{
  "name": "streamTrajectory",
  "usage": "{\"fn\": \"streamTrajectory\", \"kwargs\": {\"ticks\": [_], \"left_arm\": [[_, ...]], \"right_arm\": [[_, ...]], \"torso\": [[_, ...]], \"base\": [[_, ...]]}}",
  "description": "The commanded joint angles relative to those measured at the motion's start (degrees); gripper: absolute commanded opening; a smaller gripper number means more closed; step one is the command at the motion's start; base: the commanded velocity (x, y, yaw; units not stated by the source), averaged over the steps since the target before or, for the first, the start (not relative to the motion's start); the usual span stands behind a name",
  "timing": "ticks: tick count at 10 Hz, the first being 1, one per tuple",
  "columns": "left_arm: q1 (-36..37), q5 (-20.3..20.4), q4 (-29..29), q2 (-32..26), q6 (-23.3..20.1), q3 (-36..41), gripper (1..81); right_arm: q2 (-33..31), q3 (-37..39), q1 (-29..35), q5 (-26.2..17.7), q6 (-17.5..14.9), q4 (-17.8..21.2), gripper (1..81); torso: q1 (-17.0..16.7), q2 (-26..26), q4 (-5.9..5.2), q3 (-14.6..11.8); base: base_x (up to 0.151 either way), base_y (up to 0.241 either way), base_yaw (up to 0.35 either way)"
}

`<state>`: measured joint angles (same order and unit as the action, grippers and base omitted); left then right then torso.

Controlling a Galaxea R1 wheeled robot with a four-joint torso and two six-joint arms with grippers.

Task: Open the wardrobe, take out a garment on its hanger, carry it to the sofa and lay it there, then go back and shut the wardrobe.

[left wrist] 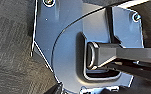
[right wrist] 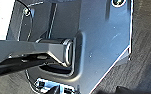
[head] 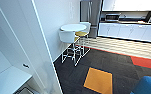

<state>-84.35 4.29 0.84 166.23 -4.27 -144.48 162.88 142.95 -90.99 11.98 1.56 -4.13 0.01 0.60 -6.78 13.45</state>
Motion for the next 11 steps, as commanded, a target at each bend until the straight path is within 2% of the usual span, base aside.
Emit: {"fn": "streamTrajectory", "kwargs": {"ticks": [1,11], "left_arm": [[1.24,-3.59,-0.4,-0.46,-0.22,0.16,81.1],[1.33,-3.59,-0.49,0.25,-0.3,0.08,81.1]], "right_arm": [[-0.6,-0.31,0.67,-3.19,0.29,-0.44,81.1],[0.81,2.06,0.32,-2.93,0.29,-0.44,81.1]], "torso": [[0.0,0.0,0.0,0.0],[0.0,0.0,0.0,0.0]], "base": [[0.0,0.0,0.292],[0.0,0.0,0.293]]}}
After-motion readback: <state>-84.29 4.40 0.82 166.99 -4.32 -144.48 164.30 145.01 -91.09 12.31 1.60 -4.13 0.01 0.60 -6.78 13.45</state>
